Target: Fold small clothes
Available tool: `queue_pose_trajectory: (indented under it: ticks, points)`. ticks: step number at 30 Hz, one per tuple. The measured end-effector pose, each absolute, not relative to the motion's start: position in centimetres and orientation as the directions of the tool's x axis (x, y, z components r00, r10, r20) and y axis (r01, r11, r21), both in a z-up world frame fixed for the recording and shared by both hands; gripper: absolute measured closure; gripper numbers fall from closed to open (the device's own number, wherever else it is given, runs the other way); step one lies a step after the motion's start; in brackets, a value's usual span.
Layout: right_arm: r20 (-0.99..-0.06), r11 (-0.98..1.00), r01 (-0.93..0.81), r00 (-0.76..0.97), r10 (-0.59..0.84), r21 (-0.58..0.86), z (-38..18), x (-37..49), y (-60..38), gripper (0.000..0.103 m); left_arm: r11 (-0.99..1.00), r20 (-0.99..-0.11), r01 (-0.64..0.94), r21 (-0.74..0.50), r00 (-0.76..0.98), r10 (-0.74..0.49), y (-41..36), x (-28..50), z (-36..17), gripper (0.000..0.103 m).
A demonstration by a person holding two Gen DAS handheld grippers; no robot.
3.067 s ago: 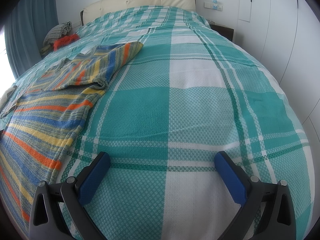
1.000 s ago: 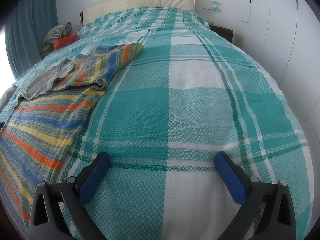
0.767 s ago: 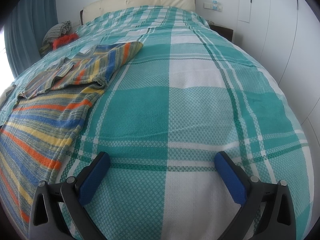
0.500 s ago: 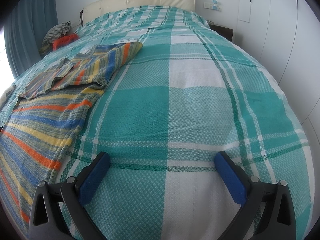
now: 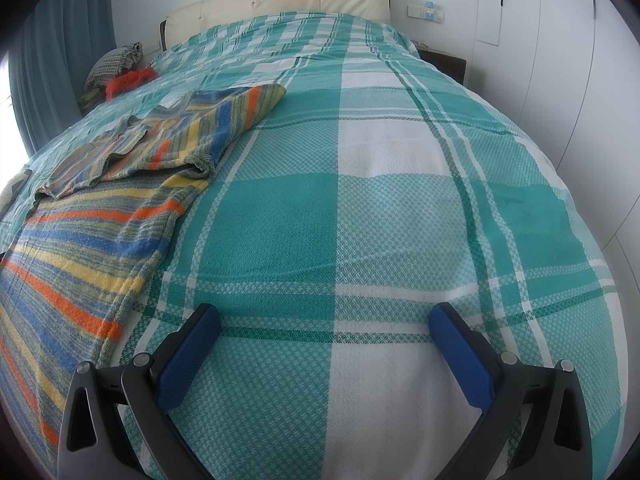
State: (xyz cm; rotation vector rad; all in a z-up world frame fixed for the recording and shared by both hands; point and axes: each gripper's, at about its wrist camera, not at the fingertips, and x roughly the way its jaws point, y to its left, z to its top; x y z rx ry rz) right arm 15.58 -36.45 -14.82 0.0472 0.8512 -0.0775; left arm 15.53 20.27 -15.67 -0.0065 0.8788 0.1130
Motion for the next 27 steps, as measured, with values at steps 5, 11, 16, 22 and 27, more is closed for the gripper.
queue_pose_trajectory:
  ticks: [5, 11, 16, 22, 27]
  points:
    - [-0.753, 0.996, 0.088, 0.656, -0.053, 0.006, -14.85, 15.56, -36.40, 0.000, 0.994, -0.768, -0.101, 0.041, 0.633, 0.096, 20.28, 15.52, -15.66, 0.001]
    - [-0.753, 0.996, 0.089, 0.655, -0.059, -0.001, -14.88, 15.55, -36.39, 0.000, 0.994, -0.768, -0.101, 0.041, 0.633, 0.096, 20.27, 15.49, -15.66, 0.000]
    - [-0.754, 0.996, 0.089, 0.654, -0.062, -0.005, -14.85, 15.54, -36.35, 0.000, 0.994, -0.768, -0.101, 0.041, 0.634, 0.096, 20.26, 15.47, -15.66, 0.000]
    - [-0.754, 0.996, 0.088, 0.653, -0.065, -0.010, -14.87, 15.58, -36.37, 0.000, 0.994, -0.767, -0.101, 0.042, 0.634, 0.097, 20.25, 15.46, -15.67, 0.001]
    - [-0.754, 0.996, 0.088, 0.653, -0.065, -0.010, -14.87, 15.59, -36.36, 0.000, 0.994, -0.767, -0.101, 0.042, 0.634, 0.097, 20.26, 15.46, -15.68, 0.000]
